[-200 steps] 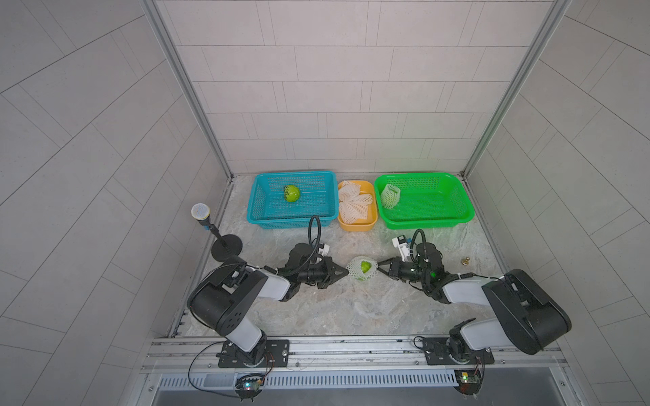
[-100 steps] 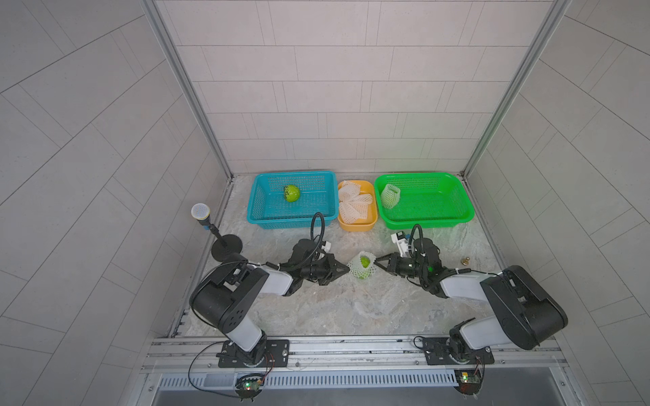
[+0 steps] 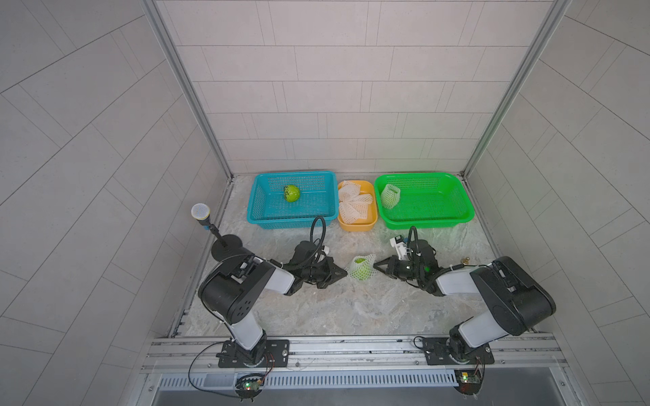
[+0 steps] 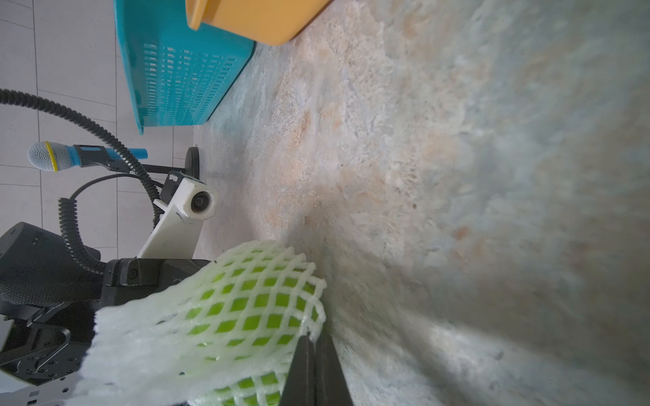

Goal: Sleeve custard apples in foam nets
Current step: Put on the foam net on the custard apple.

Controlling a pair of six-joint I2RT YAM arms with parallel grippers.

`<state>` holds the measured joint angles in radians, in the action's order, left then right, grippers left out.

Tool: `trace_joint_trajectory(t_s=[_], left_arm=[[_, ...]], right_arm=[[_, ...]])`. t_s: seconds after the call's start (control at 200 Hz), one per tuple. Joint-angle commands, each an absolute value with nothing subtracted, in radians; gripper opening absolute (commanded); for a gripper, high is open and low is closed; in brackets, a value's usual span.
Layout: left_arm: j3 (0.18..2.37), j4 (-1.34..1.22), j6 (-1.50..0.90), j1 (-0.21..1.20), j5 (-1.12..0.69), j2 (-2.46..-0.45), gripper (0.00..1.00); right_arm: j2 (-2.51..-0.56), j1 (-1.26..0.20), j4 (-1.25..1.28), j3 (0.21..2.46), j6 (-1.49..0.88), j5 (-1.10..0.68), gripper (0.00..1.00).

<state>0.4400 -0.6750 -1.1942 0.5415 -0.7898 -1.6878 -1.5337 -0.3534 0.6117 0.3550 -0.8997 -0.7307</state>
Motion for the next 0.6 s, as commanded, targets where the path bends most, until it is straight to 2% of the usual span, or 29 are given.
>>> trace_joint_trajectory(t_s=[0.0,0.18,0.595], left_arm=[[0.463,-0.66,-1.163,0.544,-0.809,-1.701,0.01],[0.482,-0.604,-1.13,0.554,-0.811,-1.706,0.01],[0.539,-0.371,-0.997,0.578,-0.779,-1.669,0.01]], right_arm=[[-1.534,-0.36,0.55,0.36,-0.85,-0.709,0.0],[-1.546,-0.376,0.48,0.374,-0.796,-0.697,0.0],[-1.58,-0.428,0.536,0.38,-0.804,-0.67,0.0]])
